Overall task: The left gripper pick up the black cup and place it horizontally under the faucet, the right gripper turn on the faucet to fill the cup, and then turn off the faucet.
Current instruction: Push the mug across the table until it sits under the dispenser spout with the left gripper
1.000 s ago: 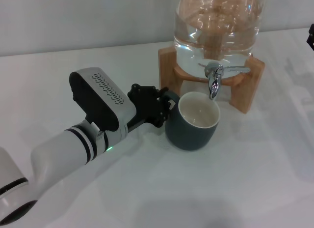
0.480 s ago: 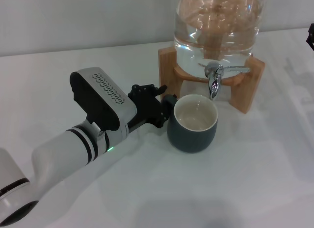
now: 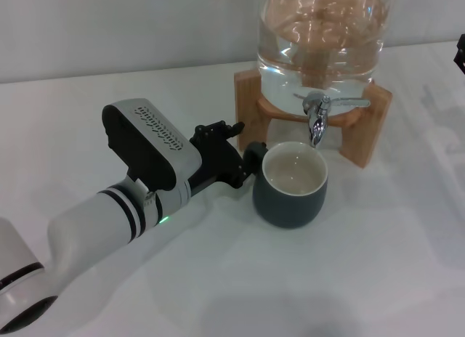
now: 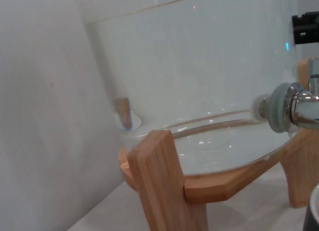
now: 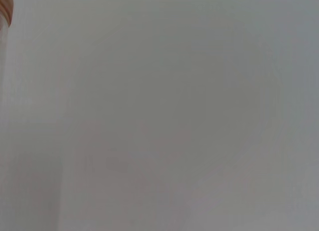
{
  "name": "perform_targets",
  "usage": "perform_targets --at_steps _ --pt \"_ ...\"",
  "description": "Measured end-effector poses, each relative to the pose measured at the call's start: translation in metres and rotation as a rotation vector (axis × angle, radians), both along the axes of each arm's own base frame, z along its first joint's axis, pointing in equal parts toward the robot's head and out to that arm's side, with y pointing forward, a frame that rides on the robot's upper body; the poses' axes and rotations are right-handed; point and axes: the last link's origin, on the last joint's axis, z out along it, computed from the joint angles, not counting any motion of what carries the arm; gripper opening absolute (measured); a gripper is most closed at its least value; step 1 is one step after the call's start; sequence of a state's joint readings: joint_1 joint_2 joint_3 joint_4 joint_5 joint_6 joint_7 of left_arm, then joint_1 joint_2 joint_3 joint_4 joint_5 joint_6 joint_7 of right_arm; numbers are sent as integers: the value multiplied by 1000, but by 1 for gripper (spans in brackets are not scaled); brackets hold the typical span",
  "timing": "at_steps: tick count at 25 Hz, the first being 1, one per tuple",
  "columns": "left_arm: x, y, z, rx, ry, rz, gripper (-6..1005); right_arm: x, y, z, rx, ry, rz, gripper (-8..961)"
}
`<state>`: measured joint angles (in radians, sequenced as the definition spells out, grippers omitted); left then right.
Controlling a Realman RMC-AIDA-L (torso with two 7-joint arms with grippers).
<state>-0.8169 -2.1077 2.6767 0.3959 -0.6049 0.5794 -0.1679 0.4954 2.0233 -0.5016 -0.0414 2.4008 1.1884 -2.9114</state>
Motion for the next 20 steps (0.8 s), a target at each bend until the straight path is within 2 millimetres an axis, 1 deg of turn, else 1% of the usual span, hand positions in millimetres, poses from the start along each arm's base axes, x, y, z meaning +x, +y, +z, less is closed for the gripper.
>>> perform_targets --at_steps 2,7,18,20 --pt "0 0 0 0 0 0 389 0 0 0 0 0 0 821" --pt "0 0 0 -2 -3 5 488 0 0 0 0 0 0 821" --pt "-1 2 2 0 -36 49 585 0 0 0 -1 1 1 821" --pt "-1 1 1 -1 -33 47 640 0 0 0 -1 1 0 821"
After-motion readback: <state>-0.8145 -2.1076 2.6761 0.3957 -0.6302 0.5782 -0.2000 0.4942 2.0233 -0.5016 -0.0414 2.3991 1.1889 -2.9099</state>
